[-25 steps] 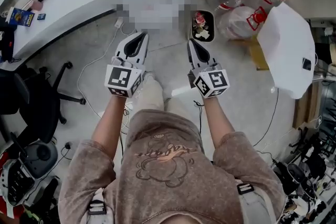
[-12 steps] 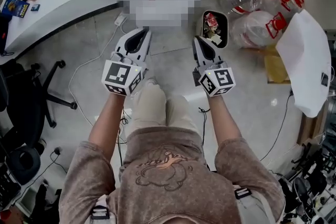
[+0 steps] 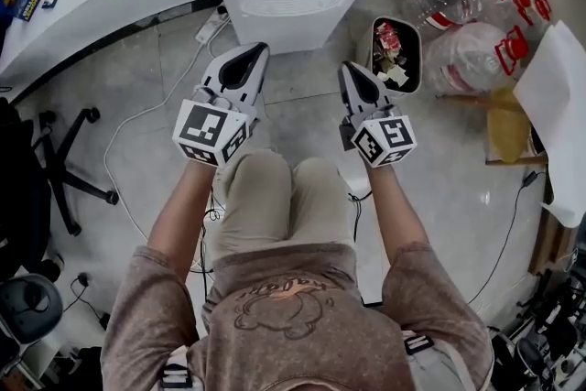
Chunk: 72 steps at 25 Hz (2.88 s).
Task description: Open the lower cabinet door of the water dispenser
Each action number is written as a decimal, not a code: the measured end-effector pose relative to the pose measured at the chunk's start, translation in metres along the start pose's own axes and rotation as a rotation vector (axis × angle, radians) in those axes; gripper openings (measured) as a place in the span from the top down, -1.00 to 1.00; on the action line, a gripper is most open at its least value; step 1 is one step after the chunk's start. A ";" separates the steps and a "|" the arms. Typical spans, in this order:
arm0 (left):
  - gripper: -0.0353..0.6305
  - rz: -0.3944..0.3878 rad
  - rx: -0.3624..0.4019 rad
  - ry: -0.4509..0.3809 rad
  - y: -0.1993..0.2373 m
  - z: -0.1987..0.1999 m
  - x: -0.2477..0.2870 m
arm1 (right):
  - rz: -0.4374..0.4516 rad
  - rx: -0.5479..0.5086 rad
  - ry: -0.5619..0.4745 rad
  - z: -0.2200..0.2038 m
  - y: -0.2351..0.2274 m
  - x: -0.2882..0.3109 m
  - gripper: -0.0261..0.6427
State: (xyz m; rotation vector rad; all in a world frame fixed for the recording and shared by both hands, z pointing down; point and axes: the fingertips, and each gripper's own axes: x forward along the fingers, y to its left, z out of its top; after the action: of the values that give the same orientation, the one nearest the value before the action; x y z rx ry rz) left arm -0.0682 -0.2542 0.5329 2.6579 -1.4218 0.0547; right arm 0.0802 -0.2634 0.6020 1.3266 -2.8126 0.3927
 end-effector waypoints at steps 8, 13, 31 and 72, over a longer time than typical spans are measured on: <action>0.86 0.009 0.002 -0.044 0.008 -0.049 0.000 | 0.003 -0.053 -0.032 -0.048 -0.012 0.002 0.90; 0.86 0.000 -0.004 -0.053 0.002 -0.069 -0.001 | 0.019 -0.077 -0.051 -0.064 -0.010 0.000 0.90; 0.85 -0.016 0.014 -0.054 -0.022 -0.076 0.009 | 0.074 -0.056 -0.086 -0.065 -0.014 -0.001 0.03; 0.86 -0.101 0.010 0.044 -0.017 -0.111 0.041 | 0.123 -0.132 0.091 -0.113 -0.150 0.181 -0.35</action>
State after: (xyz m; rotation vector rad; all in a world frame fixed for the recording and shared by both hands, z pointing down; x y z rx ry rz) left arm -0.0283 -0.2645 0.6446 2.7142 -1.2756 0.1102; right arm 0.0671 -0.4666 0.7649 1.0863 -2.7983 0.2556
